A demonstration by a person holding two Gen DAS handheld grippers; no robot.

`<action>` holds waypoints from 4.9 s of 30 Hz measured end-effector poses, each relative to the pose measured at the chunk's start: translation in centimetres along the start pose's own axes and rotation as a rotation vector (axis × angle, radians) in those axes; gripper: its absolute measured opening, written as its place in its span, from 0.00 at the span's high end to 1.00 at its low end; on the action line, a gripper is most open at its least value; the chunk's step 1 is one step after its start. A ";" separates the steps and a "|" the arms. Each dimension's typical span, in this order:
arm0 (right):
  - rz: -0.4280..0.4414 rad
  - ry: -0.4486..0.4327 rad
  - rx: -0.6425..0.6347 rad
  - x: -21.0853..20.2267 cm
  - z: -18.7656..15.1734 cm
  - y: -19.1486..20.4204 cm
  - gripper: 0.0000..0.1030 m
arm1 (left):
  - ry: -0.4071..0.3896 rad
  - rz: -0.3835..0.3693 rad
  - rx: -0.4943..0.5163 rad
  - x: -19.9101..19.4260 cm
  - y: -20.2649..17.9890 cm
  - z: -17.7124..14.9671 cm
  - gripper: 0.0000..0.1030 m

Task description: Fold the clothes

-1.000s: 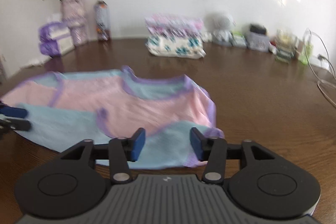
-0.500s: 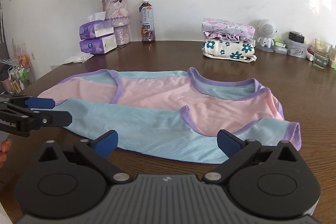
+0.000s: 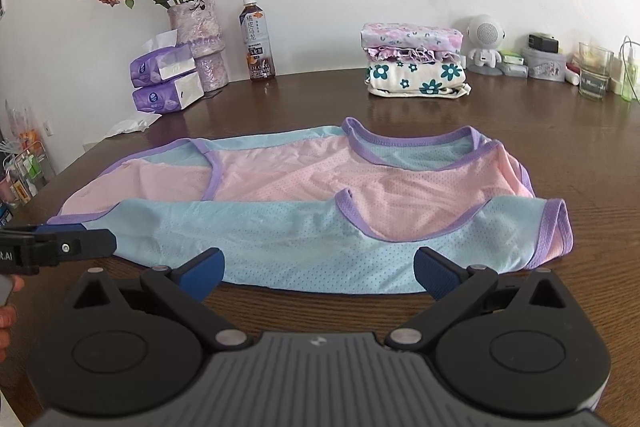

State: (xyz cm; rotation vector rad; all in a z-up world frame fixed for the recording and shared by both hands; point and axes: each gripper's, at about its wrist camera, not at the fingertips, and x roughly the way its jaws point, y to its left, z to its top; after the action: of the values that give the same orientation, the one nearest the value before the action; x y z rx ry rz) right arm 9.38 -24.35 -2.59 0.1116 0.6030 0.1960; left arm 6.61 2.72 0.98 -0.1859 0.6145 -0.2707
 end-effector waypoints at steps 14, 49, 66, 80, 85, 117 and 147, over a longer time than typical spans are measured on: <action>0.020 -0.009 0.009 -0.7 0.0 0.7 0.00 | -0.089 0.041 0.044 -1.9 -1.4 -0.2 0.00; 0.052 -0.079 -0.020 -0.7 2.3 0.1 0.00 | -0.110 0.079 0.125 -2.1 -0.4 2.9 0.02; 0.017 -0.031 -0.087 2.1 6.4 0.2 0.00 | 0.017 0.003 0.168 1.0 0.3 6.0 0.01; 0.016 -0.010 -0.223 4.3 10.9 0.6 0.00 | 0.037 0.019 0.201 2.3 1.3 10.0 0.01; 0.021 0.010 -0.251 5.3 12.0 0.1 0.00 | 0.068 0.026 0.177 3.1 2.5 11.0 0.01; 0.091 0.204 -0.814 11.1 23.1 2.2 0.01 | 0.179 0.004 0.758 6.6 0.2 21.1 0.04; 0.368 0.543 -0.757 23.0 19.6 -2.3 0.62 | 0.640 -0.224 0.694 23.0 4.0 19.7 0.74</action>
State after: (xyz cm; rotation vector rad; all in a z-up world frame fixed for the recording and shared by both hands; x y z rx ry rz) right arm 39.53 -22.59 0.38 -0.5863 1.0067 0.8140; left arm 37.03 1.32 3.34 0.5269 1.0939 -0.7569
